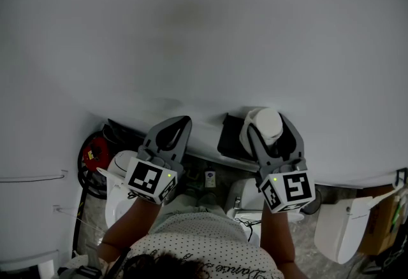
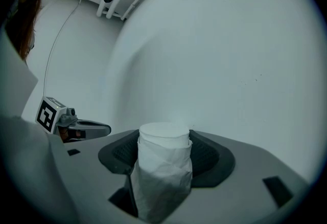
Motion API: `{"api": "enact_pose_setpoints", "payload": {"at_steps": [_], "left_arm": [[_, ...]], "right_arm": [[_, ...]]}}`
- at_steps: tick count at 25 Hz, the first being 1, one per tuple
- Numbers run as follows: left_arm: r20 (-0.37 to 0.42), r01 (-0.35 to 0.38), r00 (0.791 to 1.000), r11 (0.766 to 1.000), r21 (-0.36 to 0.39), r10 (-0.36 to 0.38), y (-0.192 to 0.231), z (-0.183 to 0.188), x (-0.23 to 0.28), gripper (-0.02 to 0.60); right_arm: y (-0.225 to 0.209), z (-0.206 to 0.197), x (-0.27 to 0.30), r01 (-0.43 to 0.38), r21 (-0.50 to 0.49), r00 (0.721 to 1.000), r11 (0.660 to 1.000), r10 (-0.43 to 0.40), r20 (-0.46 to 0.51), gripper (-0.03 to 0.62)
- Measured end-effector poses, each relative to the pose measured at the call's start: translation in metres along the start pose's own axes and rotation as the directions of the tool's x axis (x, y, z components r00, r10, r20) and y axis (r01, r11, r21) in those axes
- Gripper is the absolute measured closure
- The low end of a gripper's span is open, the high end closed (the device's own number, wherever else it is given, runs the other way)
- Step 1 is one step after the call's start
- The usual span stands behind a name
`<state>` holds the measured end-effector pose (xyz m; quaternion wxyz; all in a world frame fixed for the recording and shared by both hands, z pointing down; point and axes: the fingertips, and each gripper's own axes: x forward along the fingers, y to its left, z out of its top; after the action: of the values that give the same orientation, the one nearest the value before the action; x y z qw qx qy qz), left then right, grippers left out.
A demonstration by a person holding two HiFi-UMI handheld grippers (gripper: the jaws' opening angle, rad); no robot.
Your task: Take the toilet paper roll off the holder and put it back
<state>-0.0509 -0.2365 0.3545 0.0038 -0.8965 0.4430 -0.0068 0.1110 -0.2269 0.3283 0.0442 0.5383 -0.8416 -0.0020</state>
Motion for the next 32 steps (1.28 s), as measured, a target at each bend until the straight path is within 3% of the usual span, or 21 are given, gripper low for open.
{"api": "enact_pose_setpoints", "payload": {"at_steps": [13, 24, 32], "left_arm": [[0.004, 0.006, 1.0, 1.0, -0.002, -0.006, -0.002, 0.004, 0.002, 0.577], [0.003, 0.006, 1.0, 1.0, -0.019, -0.005, -0.002, 0.001, 0.001, 0.577], [0.005, 0.004, 1.0, 1.0, -0.016, -0.004, -0.001, 0.001, -0.001, 0.577]], "right_arm": [[0.0, 0.018, -0.004, -0.013, -0.011, 0.999, 1.0, 0.014, 0.038, 0.304], [0.003, 0.053, -0.02, -0.048, 0.032, 0.992, 0.998, 0.044, 0.117, 0.304], [0.006, 0.055, -0.033, -0.067, 0.049, 0.99, 0.997, 0.06, 0.126, 0.303]]}}
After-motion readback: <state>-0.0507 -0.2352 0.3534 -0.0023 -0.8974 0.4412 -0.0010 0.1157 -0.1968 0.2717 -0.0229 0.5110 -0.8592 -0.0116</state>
